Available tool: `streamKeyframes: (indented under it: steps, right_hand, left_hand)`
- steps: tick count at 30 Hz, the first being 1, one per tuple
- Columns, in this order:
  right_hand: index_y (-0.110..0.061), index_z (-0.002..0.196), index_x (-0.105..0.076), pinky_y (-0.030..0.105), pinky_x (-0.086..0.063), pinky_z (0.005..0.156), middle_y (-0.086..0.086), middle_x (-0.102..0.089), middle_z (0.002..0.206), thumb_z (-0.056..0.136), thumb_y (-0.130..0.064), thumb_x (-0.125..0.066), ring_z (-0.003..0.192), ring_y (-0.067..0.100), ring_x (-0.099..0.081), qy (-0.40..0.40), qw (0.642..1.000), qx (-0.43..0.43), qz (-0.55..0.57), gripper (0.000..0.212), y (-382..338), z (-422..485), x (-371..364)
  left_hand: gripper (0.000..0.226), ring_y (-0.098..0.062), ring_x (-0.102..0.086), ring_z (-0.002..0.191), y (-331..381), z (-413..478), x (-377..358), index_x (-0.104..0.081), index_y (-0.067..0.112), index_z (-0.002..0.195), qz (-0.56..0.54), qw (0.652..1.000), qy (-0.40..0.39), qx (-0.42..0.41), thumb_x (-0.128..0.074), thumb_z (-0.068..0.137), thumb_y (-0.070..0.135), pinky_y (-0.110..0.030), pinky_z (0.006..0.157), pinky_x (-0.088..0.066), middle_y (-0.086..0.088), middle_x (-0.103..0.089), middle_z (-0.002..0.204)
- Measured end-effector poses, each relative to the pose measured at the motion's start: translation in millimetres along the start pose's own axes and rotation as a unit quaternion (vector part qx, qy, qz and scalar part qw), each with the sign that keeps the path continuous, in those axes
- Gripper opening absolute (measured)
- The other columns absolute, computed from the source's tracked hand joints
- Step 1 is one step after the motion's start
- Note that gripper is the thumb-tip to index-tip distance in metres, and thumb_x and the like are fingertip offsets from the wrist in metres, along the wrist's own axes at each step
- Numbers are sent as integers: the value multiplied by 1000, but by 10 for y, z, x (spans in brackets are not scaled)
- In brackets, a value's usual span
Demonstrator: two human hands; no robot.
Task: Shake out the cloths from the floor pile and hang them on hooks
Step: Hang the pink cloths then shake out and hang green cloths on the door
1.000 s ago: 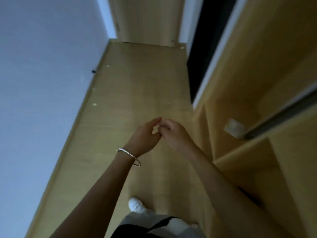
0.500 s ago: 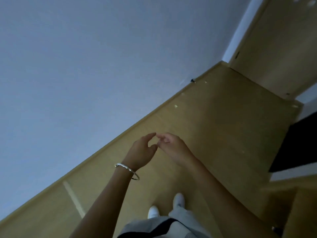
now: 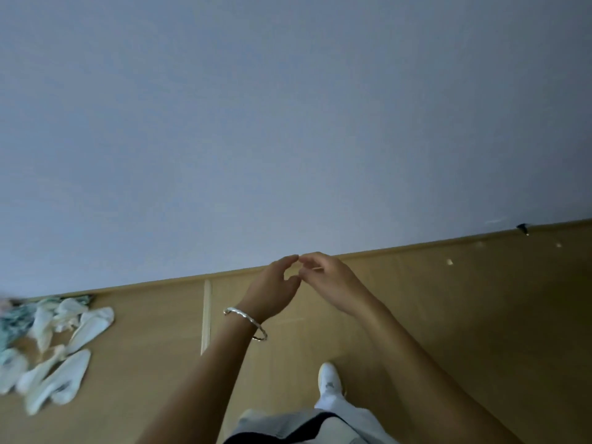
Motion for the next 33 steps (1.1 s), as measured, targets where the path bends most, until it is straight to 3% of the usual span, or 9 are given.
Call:
streamKeyframes:
  steps: [5,8,11,18,25,33]
  right_hand:
    - [-24,135,-51,33,-43,104,-6,-53,136,94,-35,-52,122,9,-51,-70,997,11,-18,43,-46,432,130]
    - [-25,135,-51,30,-42,101,-3,-53,136,95,-32,-52,123,10,-51,-125,991,33,-45,40,-139,590,-19]
    - [-26,136,-49,26,-41,96,-2,-52,135,95,-31,-53,121,10,-51,-190,977,59,-72,42,-301,671,-343]
    - [-26,137,-49,22,-38,93,-5,-53,130,94,-32,-53,119,8,-51,-311,931,128,-140,43,-806,642,-1224]
    - [-26,136,-50,24,-40,95,-6,-53,129,94,-34,-52,119,8,-50,-340,911,141,-185,43,-1215,598,-1906]
    - [-27,137,-49,29,-42,100,-5,-53,130,94,-35,-51,119,10,-51,-327,899,186,-226,44,-2033,517,-3117]
  left_hand:
    - [47,-15,-40,133,47,270,107,-38,21,142,-26,998,25,49,-47,96,22,-28,106,-32,1,-44,144]
    - [49,-20,-44,130,-178,238,197,-40,18,141,-81,990,61,101,-52,93,19,-39,109,-36,-5,-46,141]
    - [49,-22,-49,125,-563,61,321,-45,16,138,-115,974,119,158,-55,90,16,-42,106,-38,-7,-52,135]
    - [48,-19,-48,125,-1191,-569,622,-41,20,140,-158,930,209,258,-51,93,19,-34,103,-39,-6,-49,138]
    - [48,-19,-46,127,-1788,-959,970,-41,25,140,-185,909,252,277,-51,93,23,-38,105,-39,-3,-48,140]
    - [48,-17,-43,130,-2740,-1499,1939,-38,26,141,-203,901,290,250,-49,95,25,-32,103,-37,-1,-46,142]
Point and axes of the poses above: each hand's wrist, its own z-axis towards the middle knuckle, its own x-axis out of the back of the hand, y = z × x, the point moved 6 cm from there along z, towards the middle knuckle
